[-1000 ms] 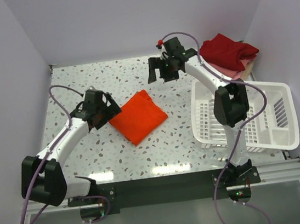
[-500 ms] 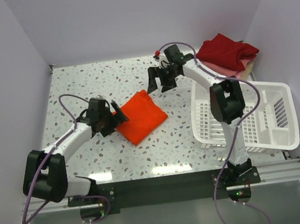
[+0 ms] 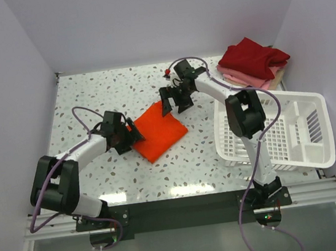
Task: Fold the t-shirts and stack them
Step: Neatly place the folded tshirt to the corner
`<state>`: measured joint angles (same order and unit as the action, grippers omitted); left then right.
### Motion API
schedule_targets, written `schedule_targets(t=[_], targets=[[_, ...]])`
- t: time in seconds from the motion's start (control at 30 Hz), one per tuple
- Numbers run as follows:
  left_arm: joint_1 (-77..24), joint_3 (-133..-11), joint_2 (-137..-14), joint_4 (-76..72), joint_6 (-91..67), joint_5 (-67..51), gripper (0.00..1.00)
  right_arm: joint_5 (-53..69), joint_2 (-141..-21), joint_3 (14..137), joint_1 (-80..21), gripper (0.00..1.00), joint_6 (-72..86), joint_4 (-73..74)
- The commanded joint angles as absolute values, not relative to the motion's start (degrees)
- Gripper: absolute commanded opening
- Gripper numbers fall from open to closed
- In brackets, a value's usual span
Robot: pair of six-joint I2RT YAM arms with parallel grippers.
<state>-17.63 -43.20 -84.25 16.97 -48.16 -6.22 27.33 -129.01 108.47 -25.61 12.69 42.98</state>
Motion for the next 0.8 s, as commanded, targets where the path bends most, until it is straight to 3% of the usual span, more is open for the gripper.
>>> schedule_targets(t=[0.0,0.37,0.67,0.77], targets=[[-17.58,-42.71,-85.69,13.62,-46.41,-7.47,0.80,24.61,-130.87,110.39,-27.07,0.98,10.55,45.79],[-17.67,-42.89,-90.70,10.99,-45.44,-8.96,0.51,25.75,-131.57,106.35,-28.74,0.98,10.37,43.60],[-18.89,-45.35,-95.80,9.93,-44.91,-9.32,0.39,29.36,-130.87,102.66,-33.48,0.96,13.00,39.47],[-19.42,-45.97,-96.59,9.84,-44.82,-9.32,0.38,27.87,-130.96,102.22,-34.36,0.90,13.10,38.85]])
